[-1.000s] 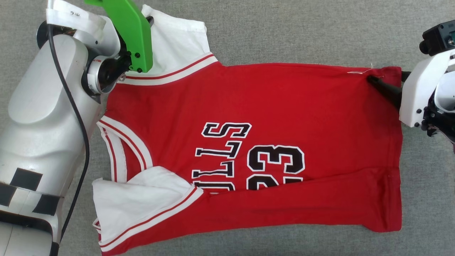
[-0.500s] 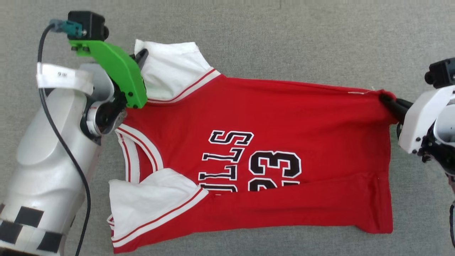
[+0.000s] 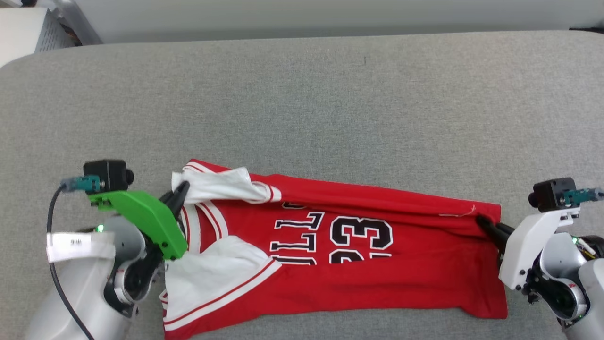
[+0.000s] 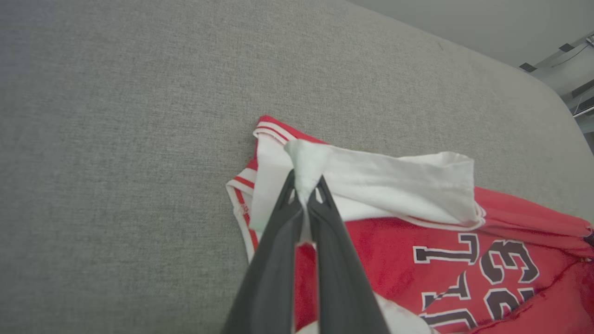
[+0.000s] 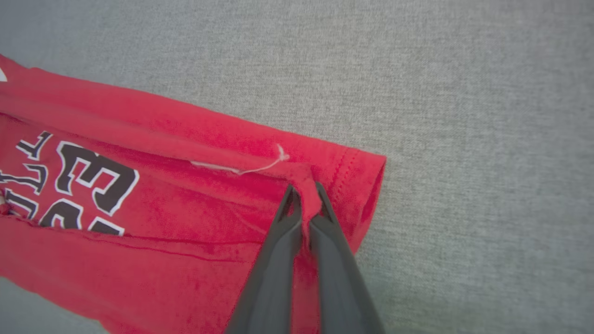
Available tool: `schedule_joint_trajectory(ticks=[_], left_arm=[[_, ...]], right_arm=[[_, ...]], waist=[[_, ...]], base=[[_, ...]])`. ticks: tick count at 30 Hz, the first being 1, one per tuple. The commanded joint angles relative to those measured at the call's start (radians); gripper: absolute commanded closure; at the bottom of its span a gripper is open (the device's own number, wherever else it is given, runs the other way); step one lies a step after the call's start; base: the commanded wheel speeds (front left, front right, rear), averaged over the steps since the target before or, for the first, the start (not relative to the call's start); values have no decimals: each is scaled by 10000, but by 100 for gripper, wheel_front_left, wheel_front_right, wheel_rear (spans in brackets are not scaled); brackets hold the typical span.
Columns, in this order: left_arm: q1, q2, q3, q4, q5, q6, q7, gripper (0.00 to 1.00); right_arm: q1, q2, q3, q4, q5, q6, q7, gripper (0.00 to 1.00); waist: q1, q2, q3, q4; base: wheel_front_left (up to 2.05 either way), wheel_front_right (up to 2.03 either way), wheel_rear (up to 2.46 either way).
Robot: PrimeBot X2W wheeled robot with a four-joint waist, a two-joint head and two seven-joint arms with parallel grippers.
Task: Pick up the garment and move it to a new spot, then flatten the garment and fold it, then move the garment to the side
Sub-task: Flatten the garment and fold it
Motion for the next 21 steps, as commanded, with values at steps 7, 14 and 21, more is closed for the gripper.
schedule_joint_trajectory(ticks=[7,14,21], left_arm=[[2165,-6,205,-1122,-576,379,-394,100],[3440,-65,37,-1657,-720,688,-417,100],[3507,-514,-382,-1047,-818,569,-296,100]], right_arm=[[1049,380,-610,182,-41,-11,-306,100],[1735,683,-1160,188,-111,-11,-462,100],[2180,1114,-1511,303,-239,-11,-466,100]], waist=[[1,-1,-640,131],[1,-1,-797,237],[1,-1,-803,302]], base=[[0,0,0],[0,0,0],[0,0,0]])
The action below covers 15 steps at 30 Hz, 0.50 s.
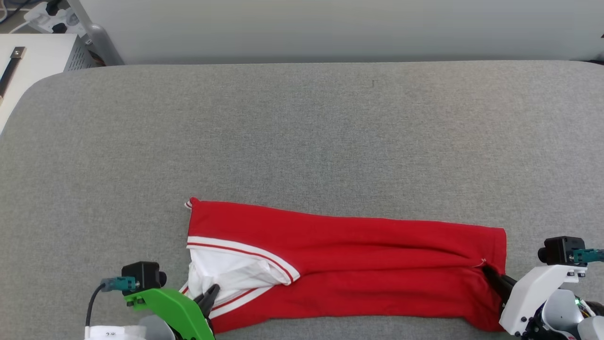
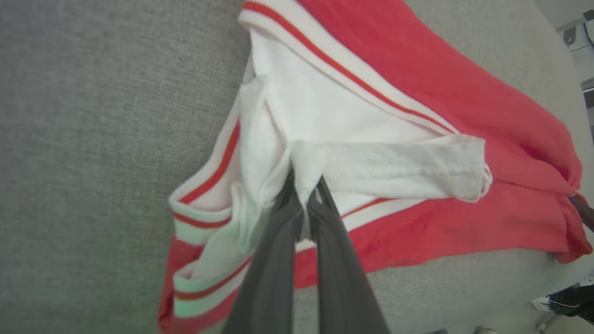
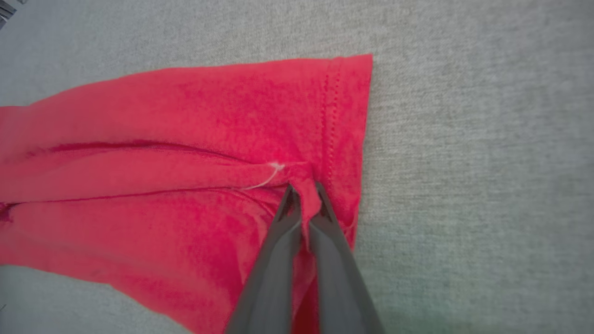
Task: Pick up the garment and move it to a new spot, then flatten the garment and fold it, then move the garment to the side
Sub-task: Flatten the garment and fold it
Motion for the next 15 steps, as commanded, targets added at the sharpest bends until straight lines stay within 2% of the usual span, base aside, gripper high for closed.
schedule_joint_trajectory(ticks=[1,2,3,4,5,6,7,15], left_arm=[[-44,-115,-8,175,-138,-90,-62,100],[-90,-160,-26,288,-149,-136,-80,100],[-153,-202,-44,419,-152,-181,-100,100],[-205,-230,-49,518,-151,-207,-120,100],[-265,-259,-50,621,-142,-234,-158,70],[-319,-273,-48,679,-116,-252,-204,31],[-392,-288,-23,733,-78,-262,-297,0],[-721,-191,81,345,434,-133,-946,0]], right_arm=[[209,125,-34,123,-84,-11,-33,100],[240,174,-43,139,-108,-11,-38,100],[263,233,-65,144,-131,-11,-63,82],[270,271,-83,139,-145,-11,-90,56],[275,303,-107,118,-181,-11,-151,1],[279,328,-133,86,-217,-11,-229,0],[284,360,-159,41,-260,-11,-291,0],[376,546,-470,-896,-729,-11,-820,0]], waist=[[1,0,-12,8],[1,0,-15,5],[1,0,-13,-3],[1,0,-16,-10],[1,0,-22,-17],[1,0,-28,-18],[1,0,-39,-19],[1,0,-249,-12]], base=[[0,0,0],[0,0,0],[0,0,0],[0,0,0],[0,0,0],[0,0,0],[0,0,0],[0,0,0]])
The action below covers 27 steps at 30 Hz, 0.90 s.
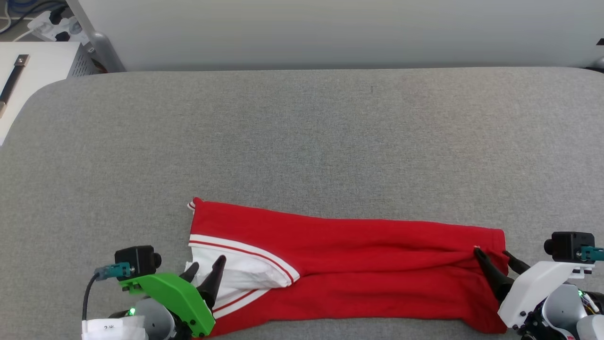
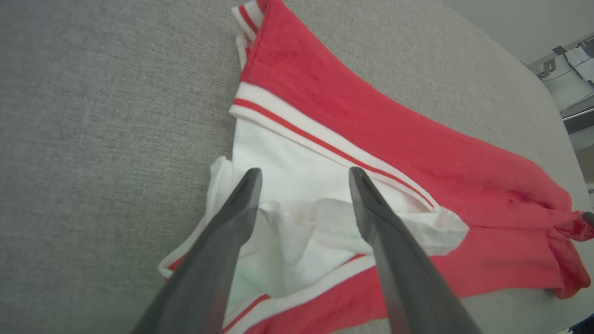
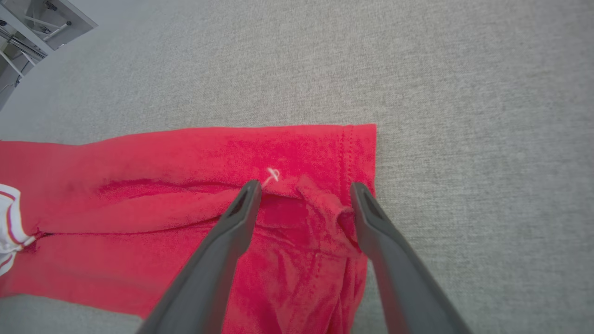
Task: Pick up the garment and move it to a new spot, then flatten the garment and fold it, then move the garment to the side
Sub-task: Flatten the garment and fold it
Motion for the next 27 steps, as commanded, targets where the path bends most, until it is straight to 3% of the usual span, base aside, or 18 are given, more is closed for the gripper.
schedule_joint_trajectory(ticks=[1,6,17,27], left_arm=[[-208,50,55,-181,200,123,-144,0],[-320,214,242,-804,755,499,-774,0],[-543,516,667,-2416,3029,1793,-3264,0],[-495,600,377,-3695,4499,2563,-3713,0]], right_arm=[[175,117,-83,-219,-131,-9,-50,0],[350,241,-430,-883,-382,-9,262,0],[655,119,-1733,-1712,-642,-9,1961,0],[396,-71,-1627,-1643,-447,-9,2944,0]], waist=[[1,0,-60,-1],[1,0,-131,-5],[1,0,-90,69],[1,0,527,456]], base=[[0,0,0],[0,0,0],[0,0,0],[0,0,0]])
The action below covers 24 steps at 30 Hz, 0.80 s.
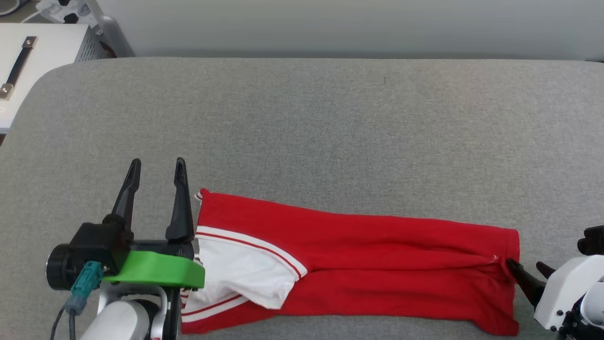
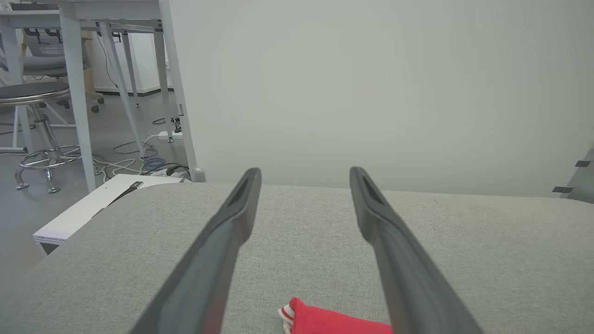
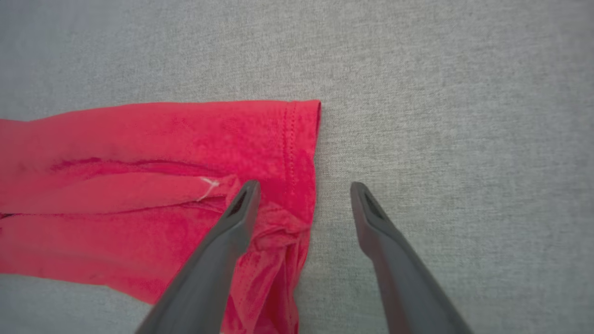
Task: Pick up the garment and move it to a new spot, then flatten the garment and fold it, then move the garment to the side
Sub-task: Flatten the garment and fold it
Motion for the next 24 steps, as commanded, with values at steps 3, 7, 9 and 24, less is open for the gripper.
schedule_joint_trajectory(ticks=[3,7,9,24], left_arm=[[-120,-50,-123,-215,308,172,-66,0],[-89,-58,-261,-354,460,238,-31,0],[-79,-69,-317,-360,501,258,-15,0],[49,-250,-350,31,515,371,-130,0]], right_arm=[[-175,45,242,236,136,-9,146,0],[-104,90,591,524,293,-9,438,0],[-18,118,727,618,351,-9,584,0],[-139,33,1051,1125,473,-9,719,100]], waist=[[0,0,346,288],[0,0,542,434],[0,0,601,486],[0,0,220,516]], base=[[0,0,0],[0,0,0],[0,0,0],[0,0,0]])
